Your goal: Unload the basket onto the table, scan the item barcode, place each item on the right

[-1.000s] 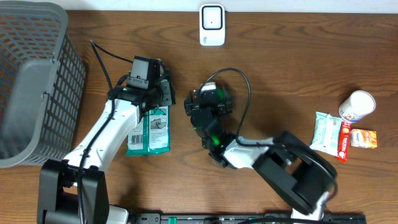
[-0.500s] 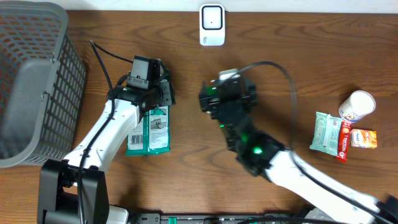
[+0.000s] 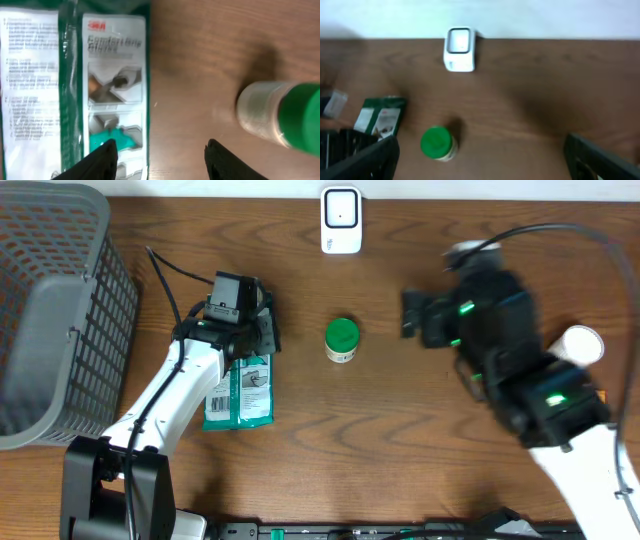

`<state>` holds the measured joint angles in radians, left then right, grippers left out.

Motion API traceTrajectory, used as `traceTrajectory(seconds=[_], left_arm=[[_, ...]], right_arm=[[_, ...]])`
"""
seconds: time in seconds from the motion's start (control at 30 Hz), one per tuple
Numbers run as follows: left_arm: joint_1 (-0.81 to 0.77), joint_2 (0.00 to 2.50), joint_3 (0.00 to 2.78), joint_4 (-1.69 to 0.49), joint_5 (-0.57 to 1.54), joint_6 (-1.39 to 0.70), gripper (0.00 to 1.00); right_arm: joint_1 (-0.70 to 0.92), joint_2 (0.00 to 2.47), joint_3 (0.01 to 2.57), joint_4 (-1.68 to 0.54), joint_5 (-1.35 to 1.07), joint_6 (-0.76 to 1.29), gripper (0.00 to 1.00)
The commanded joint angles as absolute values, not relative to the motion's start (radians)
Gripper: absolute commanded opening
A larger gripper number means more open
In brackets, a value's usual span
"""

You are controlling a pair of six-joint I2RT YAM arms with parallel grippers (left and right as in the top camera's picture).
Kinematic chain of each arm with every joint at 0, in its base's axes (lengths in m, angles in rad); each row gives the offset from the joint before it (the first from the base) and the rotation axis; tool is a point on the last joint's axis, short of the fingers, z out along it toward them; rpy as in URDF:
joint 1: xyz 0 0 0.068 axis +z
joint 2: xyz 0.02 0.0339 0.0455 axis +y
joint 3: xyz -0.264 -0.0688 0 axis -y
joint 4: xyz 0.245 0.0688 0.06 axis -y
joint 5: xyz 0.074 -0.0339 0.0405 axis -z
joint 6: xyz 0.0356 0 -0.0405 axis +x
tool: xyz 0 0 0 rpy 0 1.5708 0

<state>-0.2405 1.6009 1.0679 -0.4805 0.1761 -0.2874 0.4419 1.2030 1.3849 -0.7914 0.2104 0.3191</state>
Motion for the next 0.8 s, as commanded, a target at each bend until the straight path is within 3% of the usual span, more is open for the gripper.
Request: traceTrajectory(seconds=[0.0,0.27,0.4,0.6,0.77], left_arm=[[-0.243,1.608,1.145,-0.558,0.165,-0.282,0.56],[-0.288,1.614,1.4,-0.773,0.164,-0.276,0.56],[-0.35,1.645,1.491,-0.804,0.163,-0.255,0.57],[-0.438,1.726,1.525,-0.768,0.123,-0.252,0.57],[-0.429,1.75,1.525,-0.778,0.074,-0.252,0.58]], right_arm=[[0.266,1.201,1.438,-0.85,-0.039,0.354,0.99],[-0.142,1.231,1.438,-0.943,-0.296,0.296,0.99],[-0.274,1.263,1.438,-0.999,-0.308,0.259,0.99],[-0.36,1.32,1.438,-1.048,-0.39,0.181,0.99],[-0.361,1.328,1.438,-1.054,-0.307,0.213,0.99]])
